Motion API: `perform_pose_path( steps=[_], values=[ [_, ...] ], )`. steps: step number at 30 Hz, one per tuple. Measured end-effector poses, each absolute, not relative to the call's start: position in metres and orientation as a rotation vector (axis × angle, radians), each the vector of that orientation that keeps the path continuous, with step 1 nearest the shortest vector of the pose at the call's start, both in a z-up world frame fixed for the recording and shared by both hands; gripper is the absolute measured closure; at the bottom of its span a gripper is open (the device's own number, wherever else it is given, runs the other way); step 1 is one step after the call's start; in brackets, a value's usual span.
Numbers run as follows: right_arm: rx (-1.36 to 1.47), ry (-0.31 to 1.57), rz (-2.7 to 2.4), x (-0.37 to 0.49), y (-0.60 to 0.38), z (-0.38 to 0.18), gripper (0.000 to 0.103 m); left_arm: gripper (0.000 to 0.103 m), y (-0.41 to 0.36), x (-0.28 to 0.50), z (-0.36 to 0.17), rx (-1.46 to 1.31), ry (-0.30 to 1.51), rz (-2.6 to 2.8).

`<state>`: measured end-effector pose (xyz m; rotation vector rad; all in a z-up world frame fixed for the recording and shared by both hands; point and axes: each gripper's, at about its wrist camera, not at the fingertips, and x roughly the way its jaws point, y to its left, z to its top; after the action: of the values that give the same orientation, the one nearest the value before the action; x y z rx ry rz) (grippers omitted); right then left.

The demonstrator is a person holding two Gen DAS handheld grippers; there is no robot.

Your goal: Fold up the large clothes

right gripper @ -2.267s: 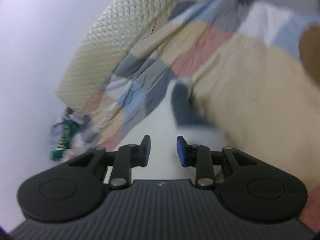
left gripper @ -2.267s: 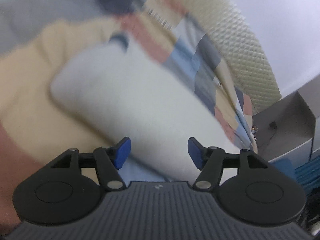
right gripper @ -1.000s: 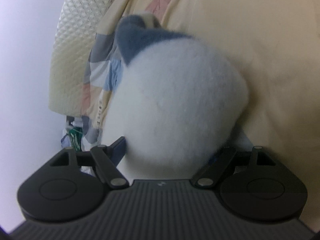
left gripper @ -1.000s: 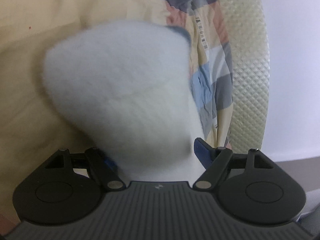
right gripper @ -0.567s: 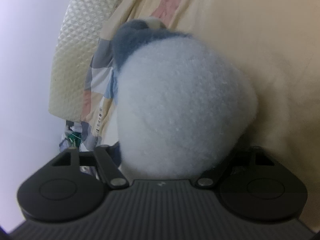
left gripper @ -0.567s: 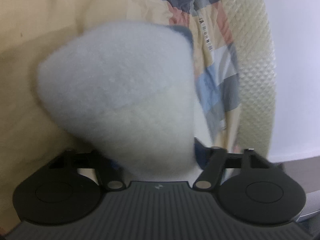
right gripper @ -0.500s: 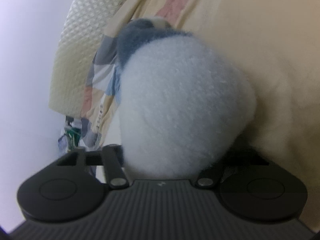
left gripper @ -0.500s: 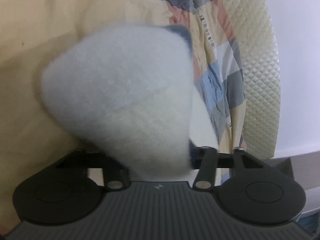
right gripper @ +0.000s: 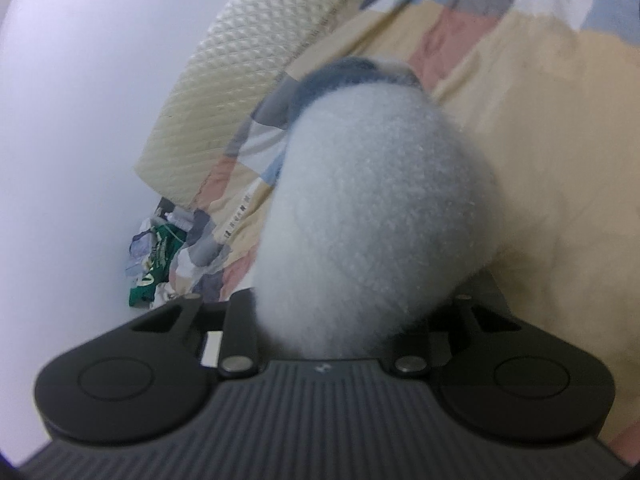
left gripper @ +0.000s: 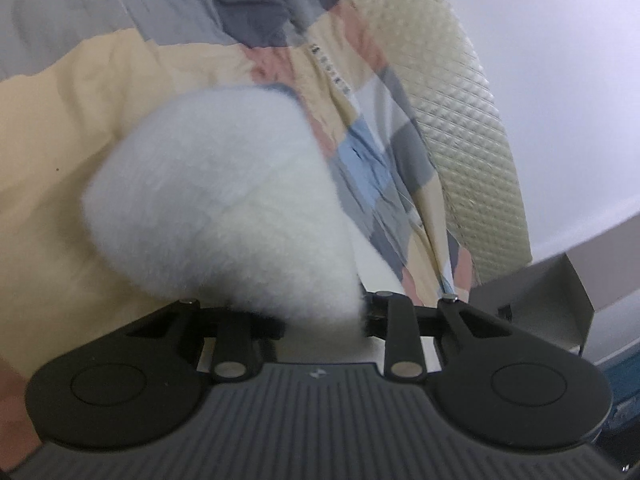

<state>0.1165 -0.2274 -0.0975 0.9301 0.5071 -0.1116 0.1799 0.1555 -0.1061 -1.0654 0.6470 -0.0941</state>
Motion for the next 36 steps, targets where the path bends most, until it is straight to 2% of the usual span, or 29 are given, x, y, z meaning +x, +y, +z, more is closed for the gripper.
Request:
perform_pose_path(
  steps=[21,36],
  values=[
    [0.886,0.492,-0.083,0.097,-0.228,-0.079,0.065,0.071,0.150,0.149,-0.091,-1.048,0.636,-0.110],
    [0.818,0.400,-0.031,0.123,-0.246,-0.008,0.065,0.071,0.135,0.186,-0.032,-1.079,0.606,-0.179]
  ],
)
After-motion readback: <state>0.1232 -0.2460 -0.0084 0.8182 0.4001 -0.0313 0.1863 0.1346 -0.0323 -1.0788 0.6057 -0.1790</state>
